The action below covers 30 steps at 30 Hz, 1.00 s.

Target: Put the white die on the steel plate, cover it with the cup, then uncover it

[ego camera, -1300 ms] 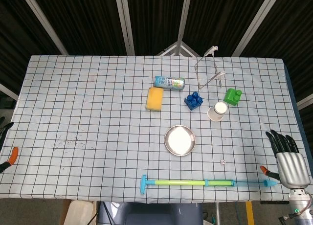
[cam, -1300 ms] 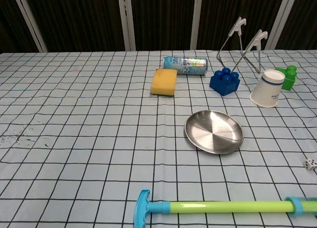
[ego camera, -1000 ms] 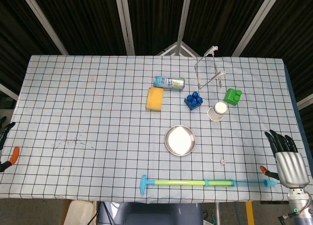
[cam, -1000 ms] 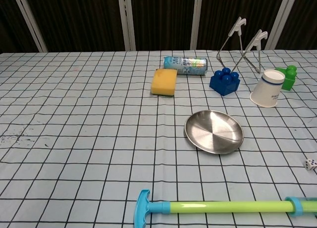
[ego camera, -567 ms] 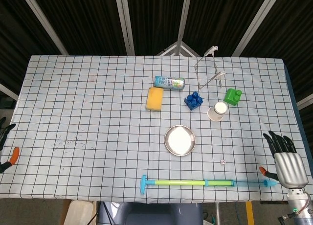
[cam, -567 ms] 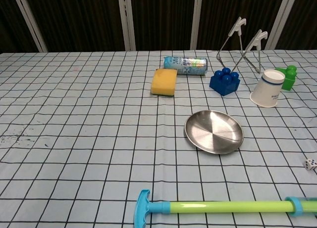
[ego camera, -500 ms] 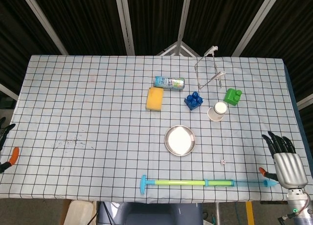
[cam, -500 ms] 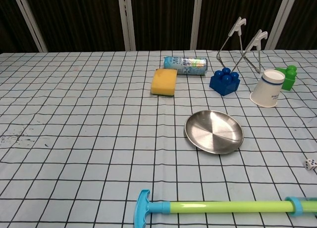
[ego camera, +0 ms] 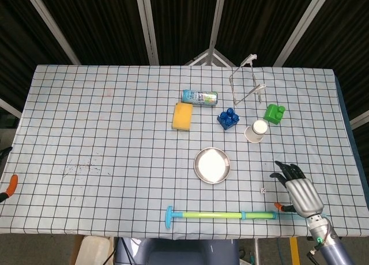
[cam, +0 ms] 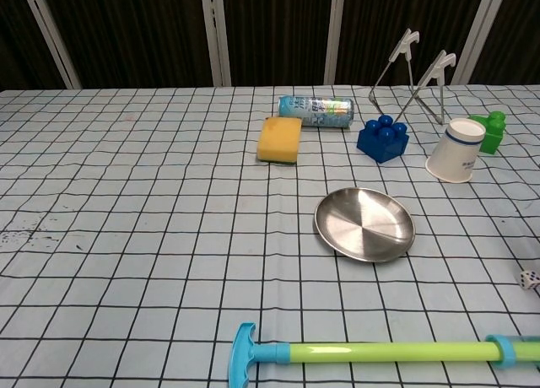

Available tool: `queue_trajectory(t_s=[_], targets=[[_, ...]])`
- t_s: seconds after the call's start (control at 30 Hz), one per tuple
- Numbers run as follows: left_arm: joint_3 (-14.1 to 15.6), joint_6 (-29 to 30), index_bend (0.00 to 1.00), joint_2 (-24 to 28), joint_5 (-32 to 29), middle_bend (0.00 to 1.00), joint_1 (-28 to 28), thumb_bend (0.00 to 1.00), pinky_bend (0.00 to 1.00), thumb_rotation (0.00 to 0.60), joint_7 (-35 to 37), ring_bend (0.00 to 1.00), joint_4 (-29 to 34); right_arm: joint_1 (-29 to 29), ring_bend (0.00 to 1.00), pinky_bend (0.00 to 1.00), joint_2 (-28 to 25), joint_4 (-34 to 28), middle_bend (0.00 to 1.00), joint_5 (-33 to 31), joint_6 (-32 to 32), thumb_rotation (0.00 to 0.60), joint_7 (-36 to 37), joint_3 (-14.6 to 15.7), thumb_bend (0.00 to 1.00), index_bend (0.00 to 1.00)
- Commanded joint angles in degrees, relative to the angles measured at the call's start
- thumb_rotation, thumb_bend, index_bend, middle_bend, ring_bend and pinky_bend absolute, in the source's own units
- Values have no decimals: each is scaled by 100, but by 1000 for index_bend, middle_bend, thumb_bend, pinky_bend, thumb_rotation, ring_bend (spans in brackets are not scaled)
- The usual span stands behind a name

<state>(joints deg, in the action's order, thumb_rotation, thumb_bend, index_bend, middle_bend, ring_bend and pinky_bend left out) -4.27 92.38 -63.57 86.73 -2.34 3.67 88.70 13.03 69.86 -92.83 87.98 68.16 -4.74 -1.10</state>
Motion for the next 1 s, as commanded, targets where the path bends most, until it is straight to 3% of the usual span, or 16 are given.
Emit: queue_trajectory(t_s=[0.03, 0.5, 1.0], targets=[[-16, -24, 144, 0, -32, 0, -6, 602, 33, 600, 6, 0, -10, 240, 123, 91, 215, 42, 97, -193, -328, 600, -204, -78, 98, 355], [-35, -121, 147, -43, -71, 0, -53, 602, 33, 600, -124, 0, -11, 440, 123, 91, 640, 222, 97, -855, -701, 600, -627, -160, 98, 442], [-20, -188, 150, -93, -62, 0, -88, 600, 33, 600, -284, 0, 19, 421, 123, 91, 817, 632, 97, -936, -683, 600, -381, -74, 247, 462]])
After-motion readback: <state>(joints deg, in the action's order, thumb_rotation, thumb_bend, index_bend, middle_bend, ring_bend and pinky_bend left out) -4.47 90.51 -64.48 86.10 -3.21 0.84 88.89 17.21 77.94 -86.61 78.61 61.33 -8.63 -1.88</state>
